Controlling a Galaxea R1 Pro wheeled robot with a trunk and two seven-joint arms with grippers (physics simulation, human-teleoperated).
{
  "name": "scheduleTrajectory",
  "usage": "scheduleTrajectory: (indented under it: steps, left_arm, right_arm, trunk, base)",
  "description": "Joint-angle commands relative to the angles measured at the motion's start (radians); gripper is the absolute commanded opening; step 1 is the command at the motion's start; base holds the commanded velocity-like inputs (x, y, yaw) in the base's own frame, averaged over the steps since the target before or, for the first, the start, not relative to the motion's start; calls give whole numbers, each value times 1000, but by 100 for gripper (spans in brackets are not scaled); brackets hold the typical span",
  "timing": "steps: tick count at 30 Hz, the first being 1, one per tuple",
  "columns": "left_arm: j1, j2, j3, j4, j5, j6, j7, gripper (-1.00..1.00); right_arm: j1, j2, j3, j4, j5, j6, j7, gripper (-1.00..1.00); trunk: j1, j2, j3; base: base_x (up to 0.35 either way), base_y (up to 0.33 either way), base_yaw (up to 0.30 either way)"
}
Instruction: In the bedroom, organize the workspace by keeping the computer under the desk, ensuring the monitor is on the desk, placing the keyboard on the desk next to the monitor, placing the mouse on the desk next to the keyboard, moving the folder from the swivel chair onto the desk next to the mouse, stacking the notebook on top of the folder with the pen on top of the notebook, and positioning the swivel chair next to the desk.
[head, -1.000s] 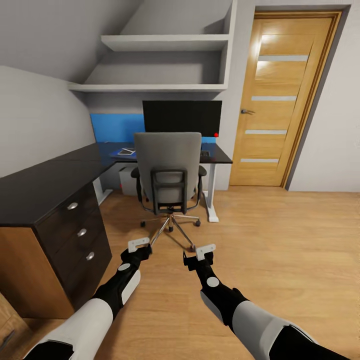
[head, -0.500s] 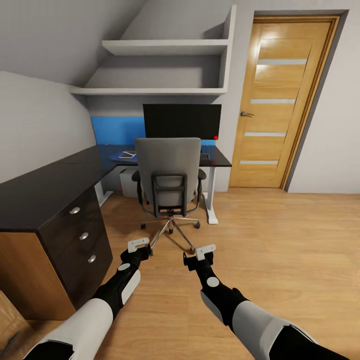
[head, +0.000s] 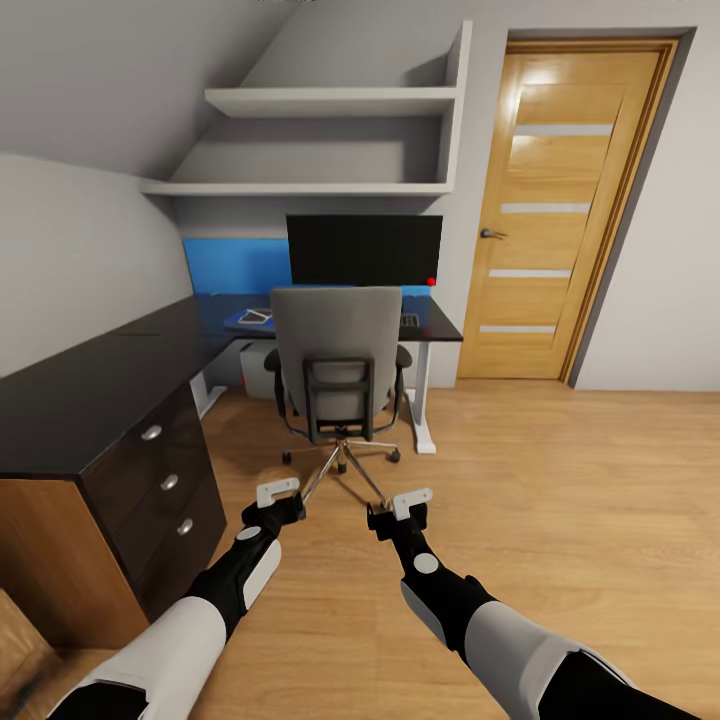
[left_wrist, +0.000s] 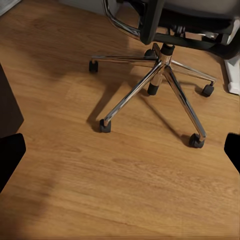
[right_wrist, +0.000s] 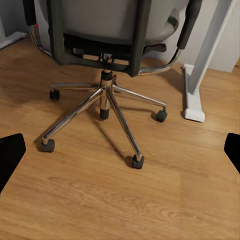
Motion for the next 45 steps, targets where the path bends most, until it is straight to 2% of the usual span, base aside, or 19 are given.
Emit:
scheduleTrajectory:
  steps: [1,17,20,27,28,33,37,38,41,42,45]
  left_arm:
    - [-1,1,-8,0,11,3,8,100]
    - [-1,2,-7,2,12,25,8,100]
    - [-1,3,-7,4,12,26,8,100]
    - [-1,4,-8,15,12,27,8,100]
    - [-1,4,-10,110,12,24,9,100]
    - [-1,4,-10,218,11,16,10,100]
    - [-1,5,-10,291,12,8,10,100]
    - [-2,37,-9,432,12,-100,12,100]
    - [6,47,-9,445,13,-133,13,100]
    - [60,61,-9,451,13,-156,14,100]
    - [105,76,-9,452,13,-194,14,100]
  right_arm:
    - [-1,0,8,1,-8,-4,-6,100]
    - [-1,0,-7,11,-15,-68,-9,100]
    - [-1,0,-24,11,-16,-73,-10,100]
    - [-1,0,-107,9,-16,-76,-10,100]
    - [-1,-5,-148,9,-16,-77,-9,100]
    - [-1,-34,-167,9,-18,-80,-10,100]
    - [-1,-46,-187,10,-18,-81,-10,100]
    - [-1,-52,-215,19,-18,-86,-10,100]
    - [0,-49,-216,64,-19,-106,-10,100]
    - [0,-45,-215,158,-20,-175,-10,100]
    - [2,-41,-215,227,-21,-230,-10,100]
  trunk:
    - [-4,7,2]
    - [-65,119,52]
    - [-77,140,62]
    - [-104,189,84]
    - [-108,196,87]
    - [-127,231,102]
    - [-142,259,115]
    - [-146,266,118]
    - [-157,287,128]
    - [-161,294,131]
    - [-173,315,140]
  base:
    - [0,0,0]
    - [0,0,0]
    - [0,0,0]
    - [0,0,0]
    - [0,0,0]
    - [0,0,0]
    - [0,0,0]
    - [0,0,0]
    - [0,0,0]
    - [0,0,0]
    - [0,0,0]
